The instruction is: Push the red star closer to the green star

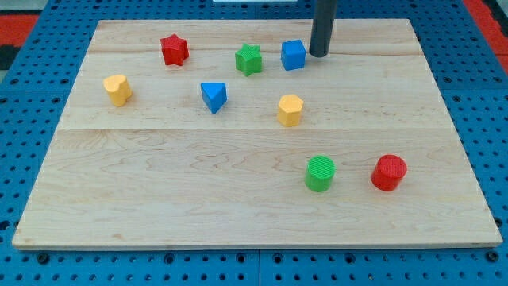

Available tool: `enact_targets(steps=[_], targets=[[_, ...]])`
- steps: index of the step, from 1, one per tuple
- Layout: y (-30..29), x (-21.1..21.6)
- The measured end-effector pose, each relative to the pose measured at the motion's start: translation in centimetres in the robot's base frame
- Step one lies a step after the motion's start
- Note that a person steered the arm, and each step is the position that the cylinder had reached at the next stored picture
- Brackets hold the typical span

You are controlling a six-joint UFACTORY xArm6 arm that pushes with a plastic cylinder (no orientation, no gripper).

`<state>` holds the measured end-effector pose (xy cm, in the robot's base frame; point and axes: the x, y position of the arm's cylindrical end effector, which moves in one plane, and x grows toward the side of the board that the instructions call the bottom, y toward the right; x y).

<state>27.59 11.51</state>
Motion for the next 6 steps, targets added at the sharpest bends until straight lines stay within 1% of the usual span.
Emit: enact_targets(steps=[1, 2, 3, 4, 5, 6], targets=[[2.3, -0.4], [3.1, -2.5], [1.5, -3.6], [-2.1, -5.9], [-7.1, -7.6], [-11.8, -7.6]])
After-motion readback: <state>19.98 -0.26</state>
